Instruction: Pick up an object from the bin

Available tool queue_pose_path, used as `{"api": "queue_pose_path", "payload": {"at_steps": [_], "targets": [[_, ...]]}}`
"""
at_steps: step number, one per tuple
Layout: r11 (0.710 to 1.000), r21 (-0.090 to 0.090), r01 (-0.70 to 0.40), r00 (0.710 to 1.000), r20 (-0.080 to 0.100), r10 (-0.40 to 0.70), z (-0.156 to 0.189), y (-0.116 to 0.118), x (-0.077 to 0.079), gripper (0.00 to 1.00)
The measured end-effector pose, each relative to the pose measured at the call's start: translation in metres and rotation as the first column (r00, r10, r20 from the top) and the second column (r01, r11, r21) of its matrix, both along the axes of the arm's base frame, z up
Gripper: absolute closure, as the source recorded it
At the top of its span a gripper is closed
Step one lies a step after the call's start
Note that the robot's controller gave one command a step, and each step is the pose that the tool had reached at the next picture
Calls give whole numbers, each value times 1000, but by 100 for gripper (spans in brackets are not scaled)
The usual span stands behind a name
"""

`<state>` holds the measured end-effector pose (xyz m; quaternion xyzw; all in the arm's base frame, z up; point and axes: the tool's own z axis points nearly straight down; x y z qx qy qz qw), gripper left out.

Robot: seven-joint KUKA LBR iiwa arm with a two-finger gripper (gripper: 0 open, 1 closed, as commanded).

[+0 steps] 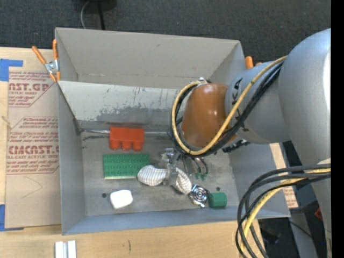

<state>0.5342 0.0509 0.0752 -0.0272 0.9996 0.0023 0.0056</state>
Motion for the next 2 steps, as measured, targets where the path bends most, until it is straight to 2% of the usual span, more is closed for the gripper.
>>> {"api": "queue_pose_path", "payload": {"at_steps": [1, 2], "targets": [[1000, -1, -1, 1000, -8, 1, 20, 0, -2, 100], [1000, -1, 0, 1000, -2, 0, 41, 0, -1, 100]]}}
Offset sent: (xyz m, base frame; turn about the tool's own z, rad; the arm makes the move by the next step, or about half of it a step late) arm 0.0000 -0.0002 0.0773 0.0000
